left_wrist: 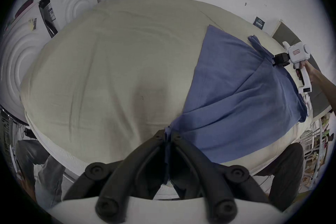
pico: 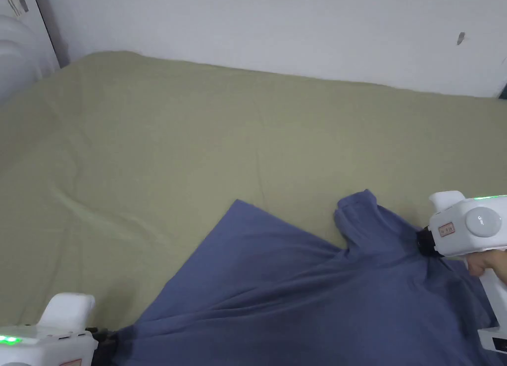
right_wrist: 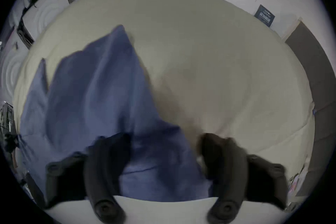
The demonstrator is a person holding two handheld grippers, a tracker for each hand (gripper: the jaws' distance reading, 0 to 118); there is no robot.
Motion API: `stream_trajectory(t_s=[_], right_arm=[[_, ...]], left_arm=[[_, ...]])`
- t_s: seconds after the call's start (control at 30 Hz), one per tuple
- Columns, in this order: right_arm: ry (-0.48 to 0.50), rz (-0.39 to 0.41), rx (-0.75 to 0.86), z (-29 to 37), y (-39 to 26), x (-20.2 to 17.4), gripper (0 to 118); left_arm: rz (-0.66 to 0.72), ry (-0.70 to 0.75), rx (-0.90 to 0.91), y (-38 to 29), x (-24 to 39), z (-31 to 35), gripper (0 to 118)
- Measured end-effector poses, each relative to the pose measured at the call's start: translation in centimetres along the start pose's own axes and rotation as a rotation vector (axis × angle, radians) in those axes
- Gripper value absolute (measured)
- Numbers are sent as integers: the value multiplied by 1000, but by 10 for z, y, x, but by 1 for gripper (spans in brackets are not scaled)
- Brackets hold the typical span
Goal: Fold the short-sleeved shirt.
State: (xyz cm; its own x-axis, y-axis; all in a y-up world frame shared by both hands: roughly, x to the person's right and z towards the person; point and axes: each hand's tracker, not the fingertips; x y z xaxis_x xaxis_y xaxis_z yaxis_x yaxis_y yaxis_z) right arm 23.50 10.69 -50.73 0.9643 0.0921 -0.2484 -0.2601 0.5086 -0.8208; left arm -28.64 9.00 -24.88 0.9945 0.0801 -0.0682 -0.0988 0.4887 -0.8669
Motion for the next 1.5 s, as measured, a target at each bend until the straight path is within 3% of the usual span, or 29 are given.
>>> stream_trajectory(t_s=[0.03, 0.27, 0.5, 0.73, 1.1, 1.5], right_arm=[[-25, 20, 37, 14, -2, -3, 2], [-91, 47, 293, 166, -21, -6, 2], [-174, -66, 542, 307, -29, 34, 2], [-258, -134, 701, 412, -26, 54, 2], [-307, -230, 785, 438, 49, 76, 2], [-364, -195, 795, 419, 162, 108, 2]], left_arm=[[-6, 4, 11, 2, 0, 5, 3], [8, -51, 205, 47, 14, 85, 3], [-88, 21, 435, 126, 55, 178, 3], [-90, 53, 564, 217, 88, 245, 3], [-100, 158, 596, 302, 125, 264, 3], [-87, 204, 650, 392, 148, 264, 3]])
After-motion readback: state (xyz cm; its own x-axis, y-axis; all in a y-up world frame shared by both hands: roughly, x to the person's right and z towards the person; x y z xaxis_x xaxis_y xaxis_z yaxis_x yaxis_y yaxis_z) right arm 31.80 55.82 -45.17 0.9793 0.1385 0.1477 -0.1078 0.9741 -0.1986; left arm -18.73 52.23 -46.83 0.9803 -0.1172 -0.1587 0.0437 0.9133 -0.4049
